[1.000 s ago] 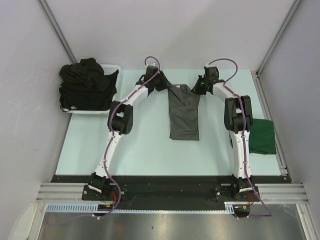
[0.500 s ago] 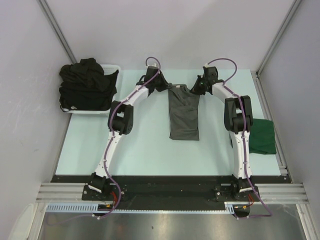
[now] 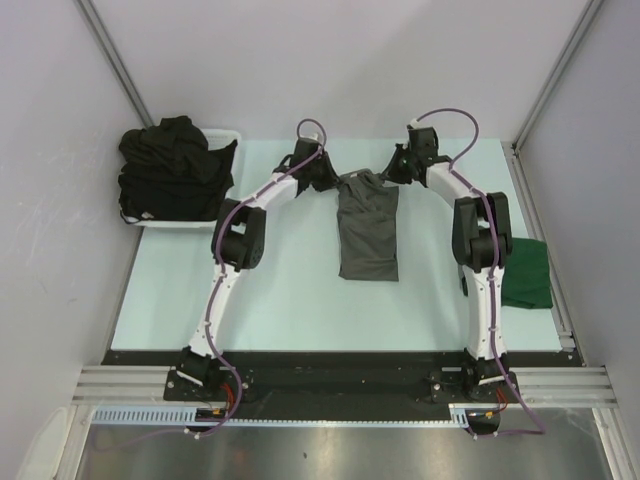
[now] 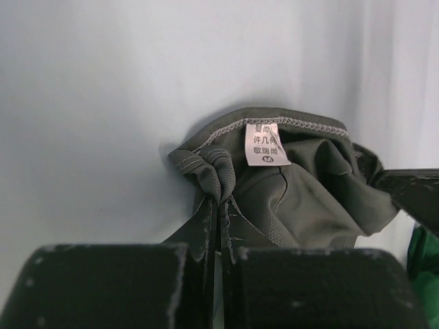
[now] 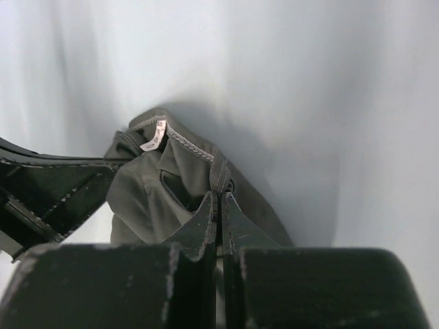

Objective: Fold and stack the t-shirts
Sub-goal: Grab one side of the 2/3 rectangular tshirt with both arms

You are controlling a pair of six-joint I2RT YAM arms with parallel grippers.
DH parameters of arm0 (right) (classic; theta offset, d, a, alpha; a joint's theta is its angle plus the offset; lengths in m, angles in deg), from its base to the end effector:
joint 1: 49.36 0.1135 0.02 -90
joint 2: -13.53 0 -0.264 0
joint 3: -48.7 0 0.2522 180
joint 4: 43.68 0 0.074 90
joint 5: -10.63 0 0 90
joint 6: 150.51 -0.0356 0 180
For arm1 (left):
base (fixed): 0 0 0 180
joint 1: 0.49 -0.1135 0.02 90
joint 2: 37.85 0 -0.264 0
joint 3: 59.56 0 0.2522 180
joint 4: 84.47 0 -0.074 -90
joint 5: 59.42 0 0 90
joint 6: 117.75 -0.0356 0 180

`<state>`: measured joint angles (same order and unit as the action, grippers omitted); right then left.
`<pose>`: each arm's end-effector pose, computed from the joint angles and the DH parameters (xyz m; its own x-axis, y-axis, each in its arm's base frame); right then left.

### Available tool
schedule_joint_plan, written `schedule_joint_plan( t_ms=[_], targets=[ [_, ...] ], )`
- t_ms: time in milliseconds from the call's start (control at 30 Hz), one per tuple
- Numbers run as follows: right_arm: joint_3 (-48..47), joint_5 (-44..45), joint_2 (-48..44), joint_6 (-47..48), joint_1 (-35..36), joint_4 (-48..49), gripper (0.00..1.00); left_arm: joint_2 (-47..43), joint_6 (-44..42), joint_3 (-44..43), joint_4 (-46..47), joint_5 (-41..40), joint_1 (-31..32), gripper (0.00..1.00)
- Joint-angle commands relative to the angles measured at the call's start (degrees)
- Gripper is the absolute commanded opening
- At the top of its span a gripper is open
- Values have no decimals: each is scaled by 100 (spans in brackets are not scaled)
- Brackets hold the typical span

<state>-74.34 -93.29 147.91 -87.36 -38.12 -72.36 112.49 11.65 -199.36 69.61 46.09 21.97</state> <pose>0.5231 0.1127 0.1828 -0.7298 0.3019 -0.6134 -0.0451 0.8740 0.4839 0.5365 -0.2321 0.1336 -0.7842 -0.3376 -0.5206 0.0895 0.7687 -0.6333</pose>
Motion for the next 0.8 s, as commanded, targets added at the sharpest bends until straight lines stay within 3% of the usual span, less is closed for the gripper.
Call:
schedule_joint_plan(
  t_ms=[0, 467, 767],
  targets=[
    [248, 169, -624, 110, 44, 331, 0, -628, -388, 88, -199, 137, 75, 0],
    [855, 319, -1125, 171, 194, 516, 0, -963, -828, -114, -585, -39, 57, 0],
    [1005, 802, -1555, 698, 211, 481, 0, -1341, -1092, -175, -954, 5, 48, 0]
  ],
)
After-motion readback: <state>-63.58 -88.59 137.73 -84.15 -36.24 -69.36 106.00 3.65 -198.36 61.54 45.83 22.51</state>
